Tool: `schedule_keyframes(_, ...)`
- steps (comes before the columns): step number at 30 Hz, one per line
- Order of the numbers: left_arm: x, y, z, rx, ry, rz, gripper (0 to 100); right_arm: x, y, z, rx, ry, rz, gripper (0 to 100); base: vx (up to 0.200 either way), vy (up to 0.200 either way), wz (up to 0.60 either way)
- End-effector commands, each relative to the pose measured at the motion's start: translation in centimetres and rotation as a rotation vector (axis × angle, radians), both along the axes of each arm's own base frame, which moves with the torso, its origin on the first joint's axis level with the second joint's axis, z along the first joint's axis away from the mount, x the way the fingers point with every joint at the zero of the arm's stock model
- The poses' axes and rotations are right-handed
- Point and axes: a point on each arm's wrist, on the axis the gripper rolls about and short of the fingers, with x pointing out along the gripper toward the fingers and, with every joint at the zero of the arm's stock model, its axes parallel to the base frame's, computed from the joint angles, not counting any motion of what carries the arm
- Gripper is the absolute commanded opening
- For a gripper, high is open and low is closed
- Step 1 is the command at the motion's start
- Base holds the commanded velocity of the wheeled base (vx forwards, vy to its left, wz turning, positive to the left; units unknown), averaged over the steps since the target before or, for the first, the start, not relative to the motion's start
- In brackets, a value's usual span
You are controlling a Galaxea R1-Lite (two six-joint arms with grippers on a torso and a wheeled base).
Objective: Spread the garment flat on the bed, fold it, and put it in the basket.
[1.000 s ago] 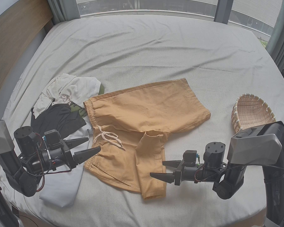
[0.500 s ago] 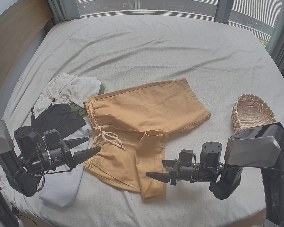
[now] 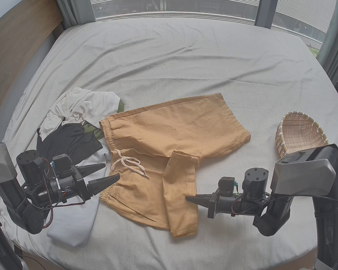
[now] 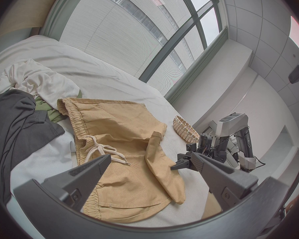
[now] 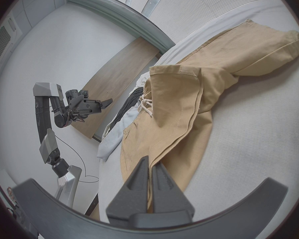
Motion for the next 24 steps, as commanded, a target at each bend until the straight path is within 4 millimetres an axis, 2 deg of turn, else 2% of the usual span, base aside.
schedule_keyframes(1,0.0,0.0,0.0,0.000,-0.001,0.000,100,-0.4,-1.1,1.3,-0.002,-0.013,-0.037,0,0.000,0.000,0.00)
schedule_keyframes(11,0.0,0.0,0.0,0.001,-0.003,-0.002,100,-1.8,-3.8,2.2,-0.044,-0.003,-0.120,0,0.000,0.000,0.00)
schedule_keyframes(16,-0.1,-0.2,0.0,0.002,-0.004,-0.008,100,-1.4,-5.4,2.0,-0.064,0.007,-0.209,0,0.000,0.000,0.00)
schedule_keyframes(24,-0.1,-0.2,0.0,0.002,-0.004,-0.008,100,-0.9,-6.7,2.0,-0.069,0.008,-0.262,0,0.000,0.000,0.00)
